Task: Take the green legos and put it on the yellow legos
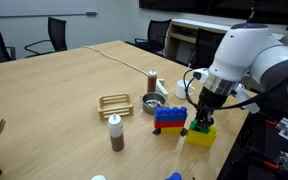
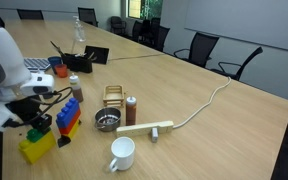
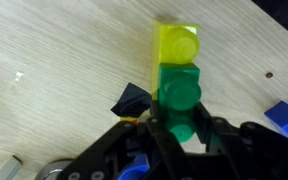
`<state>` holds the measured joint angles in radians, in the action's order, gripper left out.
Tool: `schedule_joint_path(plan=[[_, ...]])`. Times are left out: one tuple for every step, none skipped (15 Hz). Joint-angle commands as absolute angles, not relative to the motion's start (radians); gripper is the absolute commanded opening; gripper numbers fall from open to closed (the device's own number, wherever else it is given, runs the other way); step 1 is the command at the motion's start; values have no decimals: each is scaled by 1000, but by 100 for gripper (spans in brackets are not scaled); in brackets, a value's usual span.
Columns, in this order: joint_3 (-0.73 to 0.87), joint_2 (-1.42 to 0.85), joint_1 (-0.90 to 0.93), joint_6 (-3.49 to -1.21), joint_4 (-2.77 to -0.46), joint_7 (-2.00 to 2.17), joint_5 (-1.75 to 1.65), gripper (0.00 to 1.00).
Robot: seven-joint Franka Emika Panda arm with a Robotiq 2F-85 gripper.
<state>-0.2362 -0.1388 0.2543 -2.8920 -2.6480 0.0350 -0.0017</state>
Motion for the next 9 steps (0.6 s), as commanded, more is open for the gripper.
schedule_joint_path(plan=[[-243, -182, 240, -2913, -2639, 8, 7, 61], [-250, -189, 238, -2912, -2639, 1, 17, 67], [-253, -196, 239, -2910, -2639, 3, 19, 73], [-272, -206, 229, -2914, -2636, -12, 47, 81], [-278, -207, 229, -2912, -2634, -12, 51, 87], [-274, -203, 231, -2905, -2626, -8, 45, 95], [-275, -193, 230, -2903, -2620, -8, 47, 99], [-271, -185, 233, -2906, -2612, -3, 41, 100], [-266, -173, 234, -2903, -2603, 1, 36, 100]])
